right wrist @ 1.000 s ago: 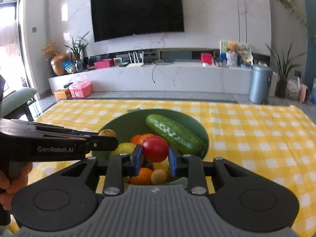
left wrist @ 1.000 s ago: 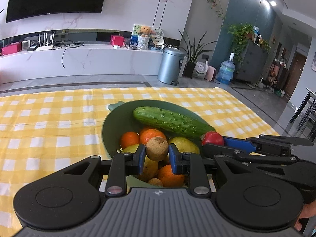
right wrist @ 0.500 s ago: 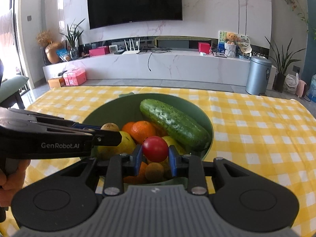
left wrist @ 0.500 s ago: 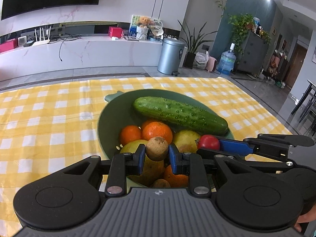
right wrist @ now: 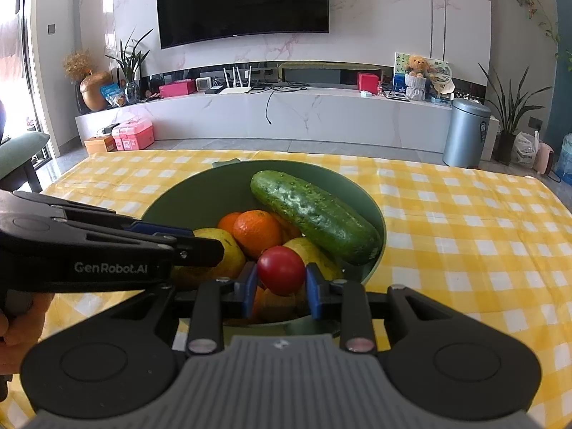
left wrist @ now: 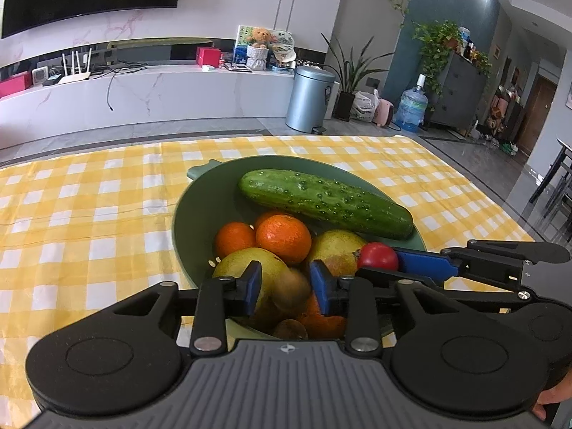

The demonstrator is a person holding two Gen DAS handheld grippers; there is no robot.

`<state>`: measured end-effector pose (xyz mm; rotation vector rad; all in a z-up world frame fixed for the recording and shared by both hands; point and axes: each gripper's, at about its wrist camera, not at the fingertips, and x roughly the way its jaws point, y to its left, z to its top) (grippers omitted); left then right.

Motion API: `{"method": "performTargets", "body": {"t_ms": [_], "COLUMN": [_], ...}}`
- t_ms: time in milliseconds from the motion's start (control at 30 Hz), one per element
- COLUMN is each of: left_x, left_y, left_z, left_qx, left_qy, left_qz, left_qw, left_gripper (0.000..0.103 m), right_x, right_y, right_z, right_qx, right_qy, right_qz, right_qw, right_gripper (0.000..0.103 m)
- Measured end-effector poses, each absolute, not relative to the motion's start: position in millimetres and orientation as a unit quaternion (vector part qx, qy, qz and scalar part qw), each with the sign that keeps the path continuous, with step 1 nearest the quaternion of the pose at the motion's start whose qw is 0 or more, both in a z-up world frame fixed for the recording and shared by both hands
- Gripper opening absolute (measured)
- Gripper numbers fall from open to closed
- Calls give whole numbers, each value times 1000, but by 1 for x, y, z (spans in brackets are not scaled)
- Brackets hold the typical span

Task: Organize fruits
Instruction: 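Lower the kiwi into the bowl with the left tool while the right tool lowers the tomato, then open both tools and withdraw them up and away from the bowl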

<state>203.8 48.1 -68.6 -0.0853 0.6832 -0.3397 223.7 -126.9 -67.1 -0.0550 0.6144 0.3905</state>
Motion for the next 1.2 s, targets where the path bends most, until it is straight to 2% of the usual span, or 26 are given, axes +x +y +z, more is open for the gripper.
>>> {"method": "performTargets", "body": {"t_ms": [67,100,133,167,200,300,433,633,967,1133,1200], "left_x": [204,203,202,201,200,195,189,173,141,122,114], "left_y": [50,52,54,55,56,57,58,61,55,47,40], "left_z": [-67,-65,-64,-62,-59,-52,-44,-34,-11,5,9], "left_qx": [-47,-53,-59,-65,-69,-67,-68,-55,-15,11,32], "left_qy": [329,325,320,315,308,290,274,265,237,224,214], "left_qz": [-162,-161,-163,-165,-165,-159,-151,-130,-80,-55,-45], "left_qw": [929,930,931,933,935,941,947,954,968,973,975], "left_gripper": [45,47,55,60,60,61,64,66,78,89,91], "right_x": [224,223,222,221,220,215,208,197,163,150,144], "right_y": [-128,-129,-130,-131,-131,-132,-135,-141,-158,-172,-177], "right_z": [-67,-66,-66,-65,-63,-60,-56,-50,-25,-10,-5], "right_qx": [-24,-22,-19,-15,-11,-12,-13,-3,4,16,18], "right_qy": [299,298,295,288,282,264,240,213,156,161,167], "right_qz": [189,188,186,187,189,191,185,180,165,148,145], "right_qw": [935,936,937,939,941,945,953,960,974,976,975], "right_gripper": [26,30,42,47,52,53,60,65,77,82,85]}}
